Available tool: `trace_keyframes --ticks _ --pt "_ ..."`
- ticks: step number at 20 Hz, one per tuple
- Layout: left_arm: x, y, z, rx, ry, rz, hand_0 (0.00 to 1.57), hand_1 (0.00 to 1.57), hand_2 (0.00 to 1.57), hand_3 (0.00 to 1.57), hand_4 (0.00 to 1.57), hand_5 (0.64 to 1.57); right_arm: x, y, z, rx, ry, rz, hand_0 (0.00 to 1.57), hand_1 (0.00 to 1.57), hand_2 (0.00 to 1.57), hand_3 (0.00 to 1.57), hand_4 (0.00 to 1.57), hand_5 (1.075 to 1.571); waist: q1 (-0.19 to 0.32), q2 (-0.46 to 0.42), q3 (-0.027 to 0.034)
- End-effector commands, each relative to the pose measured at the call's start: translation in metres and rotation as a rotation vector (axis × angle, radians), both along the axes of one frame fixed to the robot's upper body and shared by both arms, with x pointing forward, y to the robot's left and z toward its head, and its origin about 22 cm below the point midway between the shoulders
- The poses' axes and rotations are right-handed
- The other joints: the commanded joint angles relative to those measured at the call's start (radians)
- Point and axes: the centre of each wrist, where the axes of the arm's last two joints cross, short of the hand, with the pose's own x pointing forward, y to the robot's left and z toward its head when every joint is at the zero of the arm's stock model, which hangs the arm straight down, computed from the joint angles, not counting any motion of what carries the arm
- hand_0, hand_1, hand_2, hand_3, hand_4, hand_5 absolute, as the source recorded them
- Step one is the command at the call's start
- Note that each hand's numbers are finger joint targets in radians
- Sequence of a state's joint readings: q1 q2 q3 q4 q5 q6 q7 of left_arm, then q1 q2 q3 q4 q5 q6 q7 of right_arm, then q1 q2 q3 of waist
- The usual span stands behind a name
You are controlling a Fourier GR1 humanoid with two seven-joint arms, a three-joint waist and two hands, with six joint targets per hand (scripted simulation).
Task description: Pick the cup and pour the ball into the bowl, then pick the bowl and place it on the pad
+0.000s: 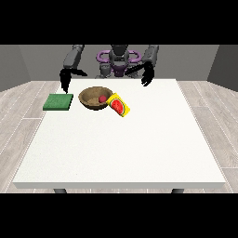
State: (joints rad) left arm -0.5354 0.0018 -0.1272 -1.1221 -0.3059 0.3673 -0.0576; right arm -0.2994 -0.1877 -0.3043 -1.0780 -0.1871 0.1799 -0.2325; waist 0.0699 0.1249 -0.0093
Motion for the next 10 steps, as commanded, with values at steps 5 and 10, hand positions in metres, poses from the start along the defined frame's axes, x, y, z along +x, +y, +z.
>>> trace_keyframes --ticks 5,10 --pt "-0.028 0.049 -0.040 -0.157 -0.046 -0.115 0.00 0.00 0.00 0.00 0.00 1.563 0.010 0.027 -0.015 0.029 0.023 -0.073 0.00 0.00 0.00 0.00 0.33 1.570 0.045 0.013 0.0092" --pt "-0.005 0.083 0.002 -0.150 -0.056 -0.139 0.00 0.00 0.00 0.00 0.00 1.565 0.021 0.032 -0.026 0.048 0.035 -0.108 0.00 0.00 0.00 0.00 0.26 1.567 0.050 0.037 0.0095"
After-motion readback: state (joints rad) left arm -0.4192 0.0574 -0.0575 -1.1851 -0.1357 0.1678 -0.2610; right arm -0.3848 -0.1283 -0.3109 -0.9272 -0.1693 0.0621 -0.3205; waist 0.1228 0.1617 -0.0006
